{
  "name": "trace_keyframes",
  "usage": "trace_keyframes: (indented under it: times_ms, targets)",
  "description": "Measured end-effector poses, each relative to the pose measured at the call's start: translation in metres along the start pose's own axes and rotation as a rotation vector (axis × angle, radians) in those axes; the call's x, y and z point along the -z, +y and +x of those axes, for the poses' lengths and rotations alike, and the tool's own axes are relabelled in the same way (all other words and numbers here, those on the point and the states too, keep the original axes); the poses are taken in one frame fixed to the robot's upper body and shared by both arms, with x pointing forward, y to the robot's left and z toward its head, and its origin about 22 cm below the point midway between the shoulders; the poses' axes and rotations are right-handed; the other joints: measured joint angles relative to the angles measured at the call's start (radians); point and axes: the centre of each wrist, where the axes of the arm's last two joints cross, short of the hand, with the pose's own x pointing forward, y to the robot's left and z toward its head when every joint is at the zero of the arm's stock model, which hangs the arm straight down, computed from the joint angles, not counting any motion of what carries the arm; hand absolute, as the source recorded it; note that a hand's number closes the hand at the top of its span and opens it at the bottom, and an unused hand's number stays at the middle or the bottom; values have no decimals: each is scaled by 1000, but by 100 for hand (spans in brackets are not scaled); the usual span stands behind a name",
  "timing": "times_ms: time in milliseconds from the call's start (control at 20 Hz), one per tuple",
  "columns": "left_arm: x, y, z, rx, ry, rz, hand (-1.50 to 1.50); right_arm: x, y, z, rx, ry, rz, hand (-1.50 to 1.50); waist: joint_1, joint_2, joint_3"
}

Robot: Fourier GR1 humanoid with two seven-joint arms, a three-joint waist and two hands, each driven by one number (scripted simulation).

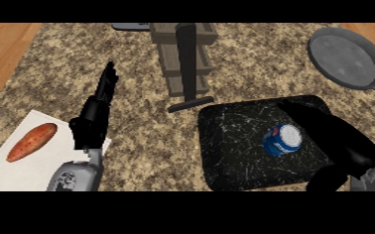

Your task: Pick the can from the tray and place it in the tiered basket

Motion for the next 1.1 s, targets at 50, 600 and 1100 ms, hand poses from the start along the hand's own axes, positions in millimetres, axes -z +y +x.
trace_keyframes:
  times_ms: [50, 600, 1100]
  targets:
    - [-5, 2, -1, -4, 3, -1, 0, 2, -2, -1, 4, 4, 0, -150, 1, 0, 0]
    - [-6, 0, -2, -6, 7, -2, 0, 26, 21, -8, 30, -2, 7, -150, 0, 0, 0]
    - [-10, 2, 1, 0, 6, -3, 0, 35, 43, -8, 86, -14, -49, 150, 1, 0, 0]
